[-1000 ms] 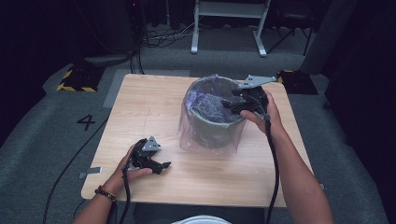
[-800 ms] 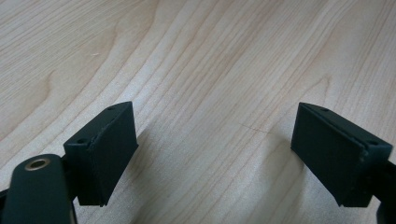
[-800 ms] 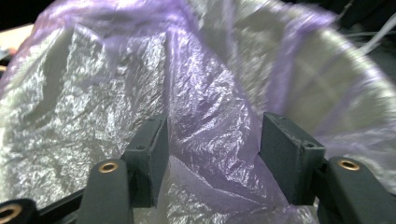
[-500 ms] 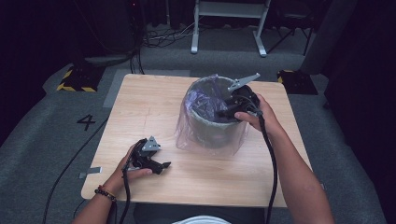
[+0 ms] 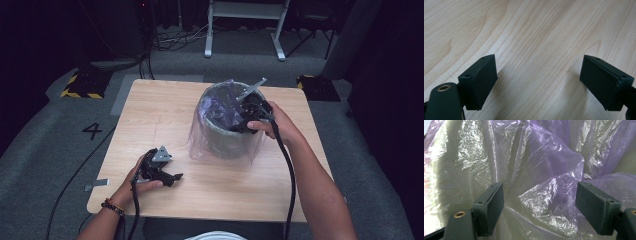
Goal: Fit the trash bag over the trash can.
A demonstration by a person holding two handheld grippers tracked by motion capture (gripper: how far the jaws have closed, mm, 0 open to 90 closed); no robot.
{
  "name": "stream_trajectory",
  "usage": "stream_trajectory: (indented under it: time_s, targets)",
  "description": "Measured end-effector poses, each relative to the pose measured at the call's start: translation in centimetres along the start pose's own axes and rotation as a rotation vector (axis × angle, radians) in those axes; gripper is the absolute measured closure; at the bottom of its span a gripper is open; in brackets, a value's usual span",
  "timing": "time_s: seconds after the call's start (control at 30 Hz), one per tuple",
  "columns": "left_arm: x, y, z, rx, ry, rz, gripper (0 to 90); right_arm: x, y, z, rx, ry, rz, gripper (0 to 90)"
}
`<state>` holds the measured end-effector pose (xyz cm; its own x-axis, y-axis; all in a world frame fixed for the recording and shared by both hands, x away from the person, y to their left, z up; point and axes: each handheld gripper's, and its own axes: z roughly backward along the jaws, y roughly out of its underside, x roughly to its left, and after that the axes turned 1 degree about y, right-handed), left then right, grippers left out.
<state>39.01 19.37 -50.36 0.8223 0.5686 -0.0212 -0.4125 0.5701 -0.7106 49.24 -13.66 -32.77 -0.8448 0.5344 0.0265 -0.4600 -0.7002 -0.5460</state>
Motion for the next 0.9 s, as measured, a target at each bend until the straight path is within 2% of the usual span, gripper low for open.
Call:
stream_trajectory:
  time_s: [0.4,0.53,0.7,0.9]
  targets:
    - [0.0,0.0,0.0,0.0,0.002,0.0,13.9,-0.3,-0.1,-0.2,0.006,-0.012,-0.019,18.4]
    - [0.0,0.0,0.0,0.001,0.002,0.0,13.8,-0.3,0.0,0.0,-0.009,-0.009,-0.019,20.5]
    - [0.0,0.0,0.0,0.001,0.003,0.0,13.8,-0.4,0.2,0.7,-0.056,-0.017,-0.029,20.0]
    - [0.0,0.0,0.0,0.001,0.002,0.001,13.8,-0.4,0.5,1.1,-0.098,-0.016,-0.013,19.7]
